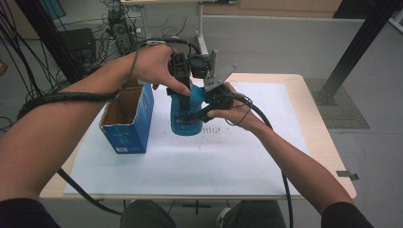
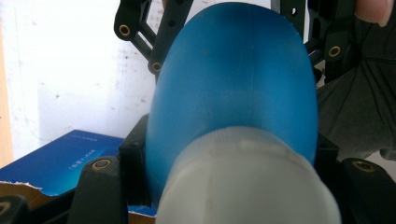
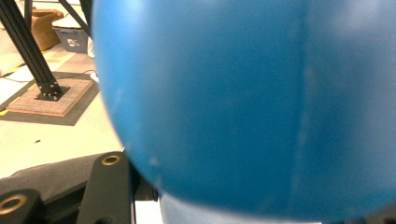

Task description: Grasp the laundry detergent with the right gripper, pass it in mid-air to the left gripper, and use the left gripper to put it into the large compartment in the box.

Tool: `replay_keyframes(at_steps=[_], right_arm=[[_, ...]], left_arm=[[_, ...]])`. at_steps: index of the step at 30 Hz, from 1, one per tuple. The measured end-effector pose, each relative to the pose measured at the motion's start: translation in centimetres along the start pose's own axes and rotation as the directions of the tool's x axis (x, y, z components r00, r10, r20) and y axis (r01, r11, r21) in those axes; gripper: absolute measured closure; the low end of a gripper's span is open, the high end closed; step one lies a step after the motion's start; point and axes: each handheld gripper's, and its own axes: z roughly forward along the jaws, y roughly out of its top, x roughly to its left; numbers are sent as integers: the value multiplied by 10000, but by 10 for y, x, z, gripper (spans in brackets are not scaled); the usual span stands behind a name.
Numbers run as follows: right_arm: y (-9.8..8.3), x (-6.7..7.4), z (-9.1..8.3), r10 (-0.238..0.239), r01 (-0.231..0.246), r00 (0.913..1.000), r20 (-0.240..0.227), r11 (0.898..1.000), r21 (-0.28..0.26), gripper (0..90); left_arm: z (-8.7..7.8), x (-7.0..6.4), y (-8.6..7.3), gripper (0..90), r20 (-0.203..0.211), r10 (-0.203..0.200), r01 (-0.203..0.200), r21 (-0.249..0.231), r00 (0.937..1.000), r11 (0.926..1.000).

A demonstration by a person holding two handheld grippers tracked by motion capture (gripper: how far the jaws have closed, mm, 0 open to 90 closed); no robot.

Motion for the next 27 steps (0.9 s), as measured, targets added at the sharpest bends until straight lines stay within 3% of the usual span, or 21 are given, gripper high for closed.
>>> replay_keyframes(at_steps=[27], right_arm=[[2,3,0,-19,19,9999,124,10000,-2,415]], left_arm=[[-3,-2,0,378,34,-137,137,115,9999,9998]])
